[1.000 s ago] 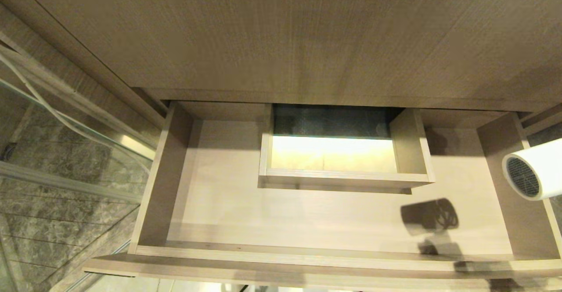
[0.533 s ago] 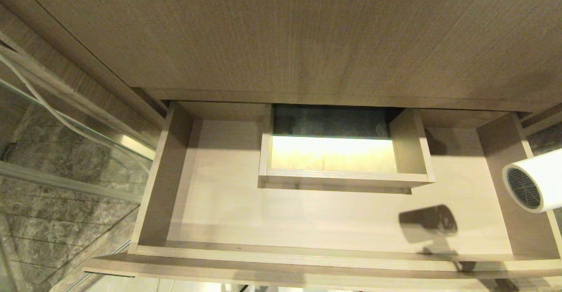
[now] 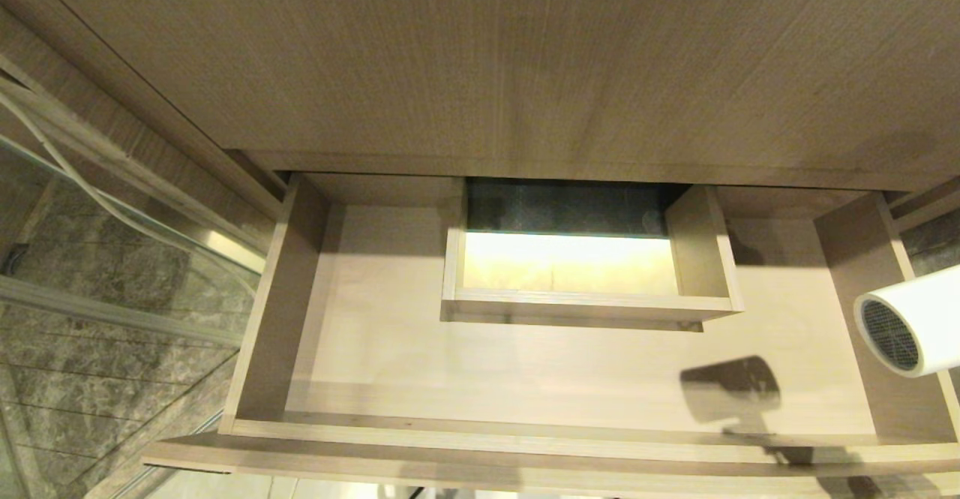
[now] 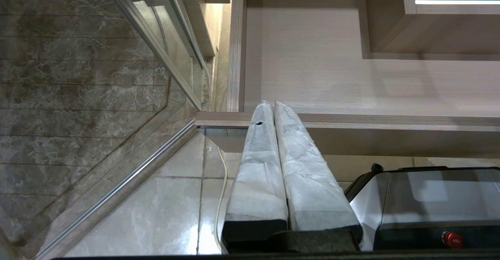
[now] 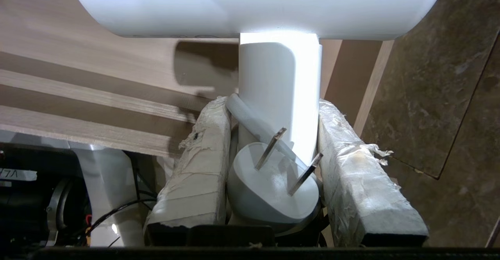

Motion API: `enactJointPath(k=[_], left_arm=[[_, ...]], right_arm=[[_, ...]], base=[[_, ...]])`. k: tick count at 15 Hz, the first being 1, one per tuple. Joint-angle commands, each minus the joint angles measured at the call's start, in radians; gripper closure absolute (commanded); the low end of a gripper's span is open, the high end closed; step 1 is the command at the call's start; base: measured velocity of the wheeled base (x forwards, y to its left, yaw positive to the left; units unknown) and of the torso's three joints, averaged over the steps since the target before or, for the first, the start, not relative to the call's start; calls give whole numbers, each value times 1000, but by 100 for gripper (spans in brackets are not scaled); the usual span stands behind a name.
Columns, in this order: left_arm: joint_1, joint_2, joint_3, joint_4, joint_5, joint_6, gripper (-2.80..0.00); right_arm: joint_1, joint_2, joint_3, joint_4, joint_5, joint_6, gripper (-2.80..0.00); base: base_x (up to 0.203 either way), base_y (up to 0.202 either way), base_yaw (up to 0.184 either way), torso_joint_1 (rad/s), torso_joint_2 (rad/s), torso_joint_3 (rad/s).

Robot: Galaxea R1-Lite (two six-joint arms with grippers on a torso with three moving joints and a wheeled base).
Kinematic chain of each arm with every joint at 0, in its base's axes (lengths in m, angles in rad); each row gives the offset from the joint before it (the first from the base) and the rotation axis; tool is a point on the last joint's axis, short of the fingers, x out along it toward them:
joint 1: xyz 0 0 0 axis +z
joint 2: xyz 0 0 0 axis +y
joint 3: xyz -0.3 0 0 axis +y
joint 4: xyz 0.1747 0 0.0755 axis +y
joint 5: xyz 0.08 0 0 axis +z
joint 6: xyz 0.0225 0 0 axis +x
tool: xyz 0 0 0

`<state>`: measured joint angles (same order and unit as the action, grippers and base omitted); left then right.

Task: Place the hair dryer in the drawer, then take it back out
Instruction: Place it on the countertop

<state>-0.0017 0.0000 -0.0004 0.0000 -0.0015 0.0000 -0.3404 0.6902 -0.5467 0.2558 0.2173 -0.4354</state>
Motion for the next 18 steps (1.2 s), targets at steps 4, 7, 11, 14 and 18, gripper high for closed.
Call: enactJointPath(k=[4, 7, 11, 14, 18], left_arm=[[0, 0, 2, 0, 0, 0, 0], [0, 0, 2, 0, 0, 0, 0], [0, 0, 2, 0, 0, 0, 0], [0, 0, 2, 0, 0, 0, 0], [0, 0, 2, 0, 0, 0, 0]], right_arm=[[4, -3, 24, -6, 4, -20, 0], [12, -25, 49, -7, 4, -31, 0], [12, -51, 56, -3, 4, -32, 0], [12, -63, 57, -4, 4, -32, 0], [12, -88, 72, -7, 2, -32, 0]], base=[[0, 0, 0, 13, -5, -5], [0, 0, 0, 175, -313, -111], [0, 0, 0, 109, -186, -69], [0, 0, 0, 172, -418, -178], [0, 0, 0, 253, -491, -208]])
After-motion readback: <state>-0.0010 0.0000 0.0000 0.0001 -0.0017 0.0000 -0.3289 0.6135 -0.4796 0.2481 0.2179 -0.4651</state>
